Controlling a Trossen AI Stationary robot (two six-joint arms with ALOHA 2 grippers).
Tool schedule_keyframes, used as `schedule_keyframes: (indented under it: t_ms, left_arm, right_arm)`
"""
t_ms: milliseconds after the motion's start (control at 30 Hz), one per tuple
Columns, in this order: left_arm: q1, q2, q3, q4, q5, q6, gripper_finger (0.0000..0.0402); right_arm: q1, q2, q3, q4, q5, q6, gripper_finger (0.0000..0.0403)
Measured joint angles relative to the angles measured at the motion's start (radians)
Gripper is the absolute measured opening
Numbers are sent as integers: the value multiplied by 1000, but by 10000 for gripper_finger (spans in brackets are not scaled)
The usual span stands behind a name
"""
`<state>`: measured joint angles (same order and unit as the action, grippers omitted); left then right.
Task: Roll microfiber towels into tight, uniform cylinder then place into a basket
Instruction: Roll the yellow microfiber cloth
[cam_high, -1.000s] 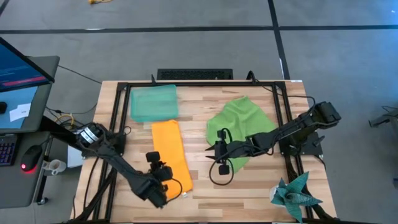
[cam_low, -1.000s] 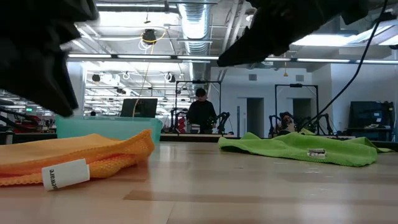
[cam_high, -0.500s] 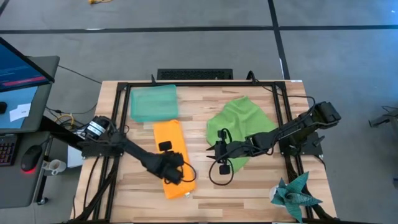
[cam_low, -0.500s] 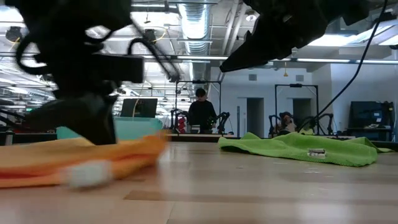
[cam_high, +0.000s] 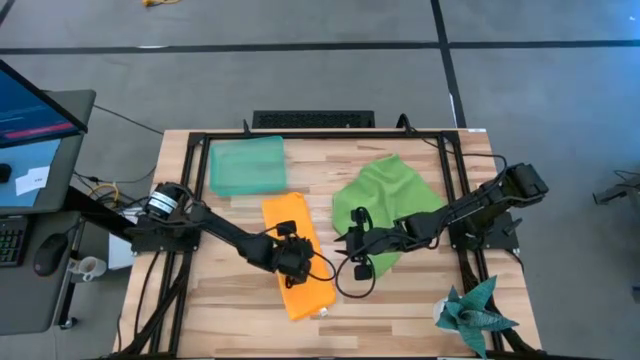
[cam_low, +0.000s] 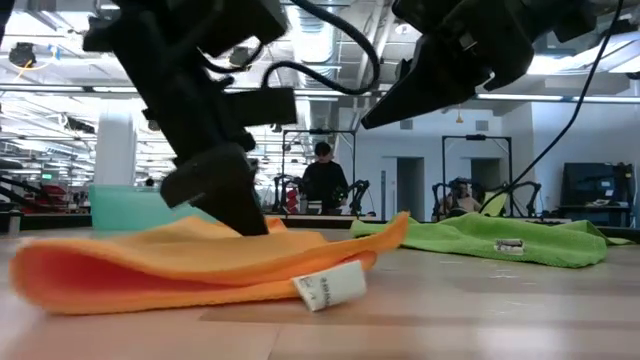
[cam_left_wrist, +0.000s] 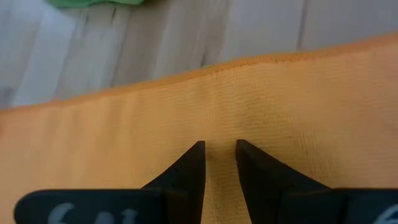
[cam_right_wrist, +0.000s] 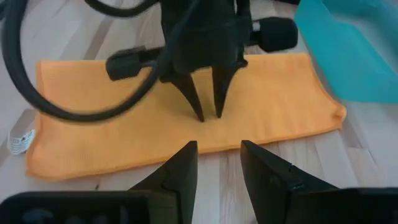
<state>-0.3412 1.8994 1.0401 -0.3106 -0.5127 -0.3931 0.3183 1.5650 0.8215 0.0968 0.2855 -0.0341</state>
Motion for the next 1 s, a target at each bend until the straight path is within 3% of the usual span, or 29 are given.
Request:
schedule_keyframes:
  t_ms: [167,467,733,1000]
  left_arm:
    - [-23,-6,23,-56,-63,6,82]
    - [-157,-28,198,-386,-101,-78,82]
    - [-305,-28,213,-228,-20,-11,82]
    - [-333,-28,213,-178,18,-16,92]
  right_arm:
    - [0,0,0,-12,1,0,146]
    - [32,0,29,-38,3,0,146]
    - [133,0,41,-15,-19,-68,146]
    - [192,1,41,61,-25,-61,146]
